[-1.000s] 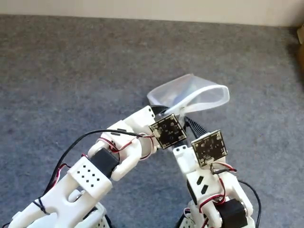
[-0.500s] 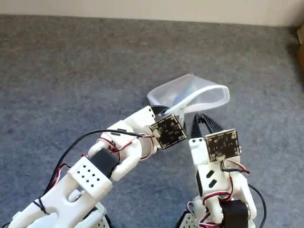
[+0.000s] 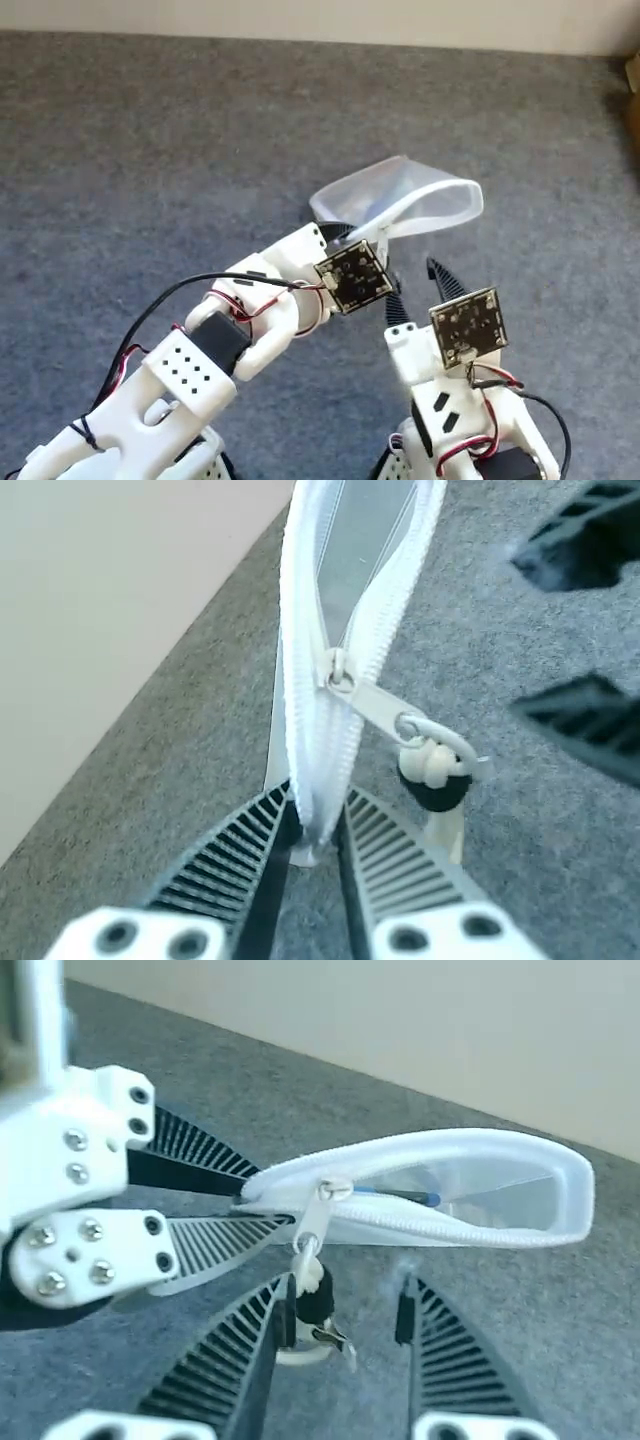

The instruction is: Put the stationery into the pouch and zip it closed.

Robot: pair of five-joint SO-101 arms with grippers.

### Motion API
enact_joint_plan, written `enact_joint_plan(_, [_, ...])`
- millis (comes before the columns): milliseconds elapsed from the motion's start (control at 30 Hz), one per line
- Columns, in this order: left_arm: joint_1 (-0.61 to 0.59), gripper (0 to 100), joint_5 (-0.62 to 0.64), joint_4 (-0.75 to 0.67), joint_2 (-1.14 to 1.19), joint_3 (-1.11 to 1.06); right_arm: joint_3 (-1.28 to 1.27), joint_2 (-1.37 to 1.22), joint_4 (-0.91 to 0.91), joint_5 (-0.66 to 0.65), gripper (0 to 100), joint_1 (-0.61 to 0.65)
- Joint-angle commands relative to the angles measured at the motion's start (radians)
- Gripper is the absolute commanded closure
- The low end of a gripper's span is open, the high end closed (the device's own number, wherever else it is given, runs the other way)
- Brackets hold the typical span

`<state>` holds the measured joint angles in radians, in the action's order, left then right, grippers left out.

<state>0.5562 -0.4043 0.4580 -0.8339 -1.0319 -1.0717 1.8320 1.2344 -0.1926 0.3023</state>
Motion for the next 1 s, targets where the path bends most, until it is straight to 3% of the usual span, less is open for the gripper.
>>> enact_joint_plan(0, [-0.035, 99, 0.014, -0.011, -0.022, 0.008, 0.022, -0.002, -0.047, 0.015, 83.7, 0.065])
enact_joint_plan(267, [-0.035, 99, 0.014, -0.011, -0.022, 0.008, -0.154, -0.002, -0.251, 0.015, 83.7, 0.079])
enact_joint_plan(833, [-0.031, 99, 0.014, -0.011, -0.022, 0.008, -0.249, -0.004, -0.377, 0.017, 84.1, 0.077])
enact_joint_plan(967, [-0.031, 99, 0.014, -0.011, -0.022, 0.007, -0.252, -0.004, -0.381, 0.017, 88.7, 0.077])
